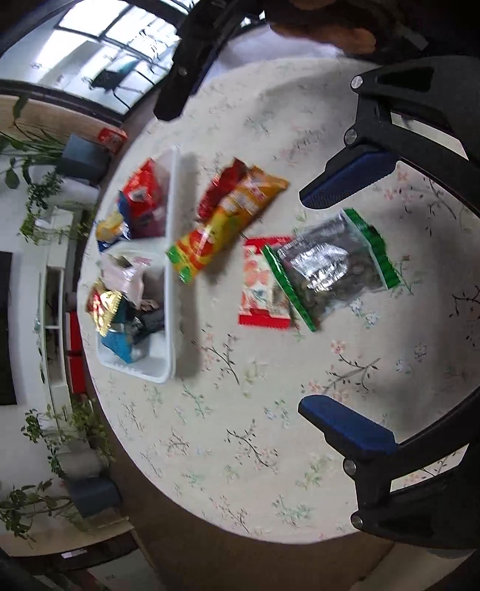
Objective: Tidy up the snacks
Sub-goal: 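Grasp the green-edged nut bag with the left tool while the right tool grasps the orange-yellow bar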
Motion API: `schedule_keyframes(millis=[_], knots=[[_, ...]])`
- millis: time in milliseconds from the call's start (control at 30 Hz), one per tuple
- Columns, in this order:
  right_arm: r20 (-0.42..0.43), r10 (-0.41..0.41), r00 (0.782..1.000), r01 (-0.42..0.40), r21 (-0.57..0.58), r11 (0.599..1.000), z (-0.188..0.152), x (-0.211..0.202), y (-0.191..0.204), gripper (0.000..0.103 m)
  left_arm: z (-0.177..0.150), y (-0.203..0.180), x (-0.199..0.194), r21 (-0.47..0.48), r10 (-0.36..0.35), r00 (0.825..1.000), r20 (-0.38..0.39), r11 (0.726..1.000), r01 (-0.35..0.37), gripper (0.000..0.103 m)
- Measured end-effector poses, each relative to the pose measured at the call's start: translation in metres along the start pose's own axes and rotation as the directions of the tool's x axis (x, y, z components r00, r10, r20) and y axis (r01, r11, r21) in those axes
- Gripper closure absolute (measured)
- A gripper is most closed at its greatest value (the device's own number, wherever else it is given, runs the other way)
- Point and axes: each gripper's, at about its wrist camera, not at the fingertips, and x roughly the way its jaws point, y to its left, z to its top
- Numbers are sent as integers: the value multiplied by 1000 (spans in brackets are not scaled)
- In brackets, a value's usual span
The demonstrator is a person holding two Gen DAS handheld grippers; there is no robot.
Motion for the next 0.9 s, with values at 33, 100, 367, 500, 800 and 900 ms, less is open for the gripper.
schedule_keyframes(millis=[33, 100, 367, 500, 800, 900], knots=[[-4, -5, 1000, 5, 10, 1000, -2, 0, -3, 22, -3, -2, 4, -3, 22, 1000, -8, 1000, -22, 1], [-9, 12, 1000, -11, 38, 999, -6, 2, -9, 23, -6, -7, 9, -7, 47, 999, -16, 999, -47, 1], [6, 17, 1000, -17, 17, 1000, -15, -1, -11, 23, -11, -11, 39, -45, 42, 994, -97, 998, -46, 3], [9, 20, 1000, -20, 26, 999, -14, -2, -16, 24, -9, -7, 38, -39, 13, 997, -73, 999, -15, 31], [-6, 0, 1000, -1, -39, 999, -18, 1, -6, 28, -16, -3, 27, 64, -27, 998, -60, 997, 31, 58], [-30, 18, 999, -20, -57, 998, -20, 1, -1, 31, -18, 6, 22, 64, -65, 996, -67, 995, 70, 70]])
